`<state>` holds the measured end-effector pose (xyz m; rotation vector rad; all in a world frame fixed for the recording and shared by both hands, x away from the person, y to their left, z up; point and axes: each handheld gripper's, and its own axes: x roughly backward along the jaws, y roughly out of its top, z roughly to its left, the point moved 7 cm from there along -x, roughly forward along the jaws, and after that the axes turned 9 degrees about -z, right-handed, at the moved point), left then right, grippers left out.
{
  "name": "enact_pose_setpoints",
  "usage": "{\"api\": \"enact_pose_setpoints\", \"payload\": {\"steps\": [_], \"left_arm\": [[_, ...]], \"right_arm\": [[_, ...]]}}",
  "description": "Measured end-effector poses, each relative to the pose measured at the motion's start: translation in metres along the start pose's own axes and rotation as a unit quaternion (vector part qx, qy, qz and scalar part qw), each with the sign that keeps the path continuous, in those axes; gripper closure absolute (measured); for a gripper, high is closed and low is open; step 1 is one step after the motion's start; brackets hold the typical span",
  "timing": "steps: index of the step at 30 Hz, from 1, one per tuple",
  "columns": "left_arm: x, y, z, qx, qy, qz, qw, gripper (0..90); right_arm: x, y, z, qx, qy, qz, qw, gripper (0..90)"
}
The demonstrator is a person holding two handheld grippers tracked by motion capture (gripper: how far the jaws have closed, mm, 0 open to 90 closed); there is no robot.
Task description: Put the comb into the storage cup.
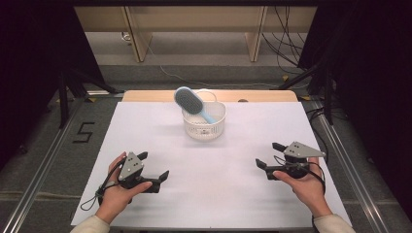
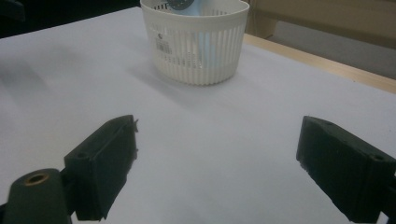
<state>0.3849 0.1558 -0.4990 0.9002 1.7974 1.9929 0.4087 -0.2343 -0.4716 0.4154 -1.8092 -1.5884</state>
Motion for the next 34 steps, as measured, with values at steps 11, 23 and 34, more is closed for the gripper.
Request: {"api": "enact_pose_setpoints", "payload": {"steps": [11,23,34], "left_arm": [[0.000,-0.001,0.001,0.000,0.003,0.000,1.0000,0.3],[0.000,-0.001,0.002,0.002,0.003,0.000,1.0000,0.3],[-0.002,-0.001,0.000,-0.001,-0.001,0.001,1.0000,0.3]], "right_arm": [[0.019,-0.017,-0.001,-0.001,-0.006,0.005,1.0000,13.0],[0.029,-0.027,0.005,-0.013,-0.001,0.005,0.9999,13.1],[0.035,-0.035,0.011,-0.023,0.003,0.008,0.9997,13.6]]}}
